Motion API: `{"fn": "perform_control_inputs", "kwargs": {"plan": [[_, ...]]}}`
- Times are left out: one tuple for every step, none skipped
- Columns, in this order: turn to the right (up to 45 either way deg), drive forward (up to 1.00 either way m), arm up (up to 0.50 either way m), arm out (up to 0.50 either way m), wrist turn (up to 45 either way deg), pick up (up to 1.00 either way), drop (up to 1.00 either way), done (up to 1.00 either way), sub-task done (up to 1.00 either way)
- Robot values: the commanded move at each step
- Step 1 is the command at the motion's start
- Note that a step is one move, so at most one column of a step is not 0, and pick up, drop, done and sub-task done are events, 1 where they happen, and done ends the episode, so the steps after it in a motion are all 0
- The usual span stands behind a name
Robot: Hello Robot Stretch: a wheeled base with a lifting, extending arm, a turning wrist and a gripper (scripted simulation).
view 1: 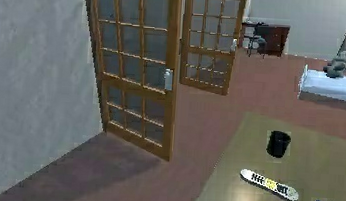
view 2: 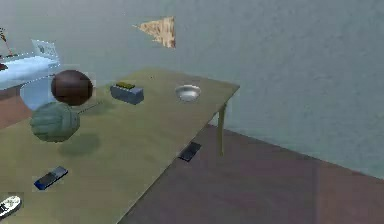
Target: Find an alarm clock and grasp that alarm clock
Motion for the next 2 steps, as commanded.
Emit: {"fn": "perform_control_inputs", "kwargs": {"plan": [[-45.0, 0.00, 0.00, 0.00, 0.0, 0.00, 0.00, 0.00, 0.00], [-45.0, 0.00, 0.00, 0.00, 0.0, 0.00, 0.00, 0.00, 0.00]]}}
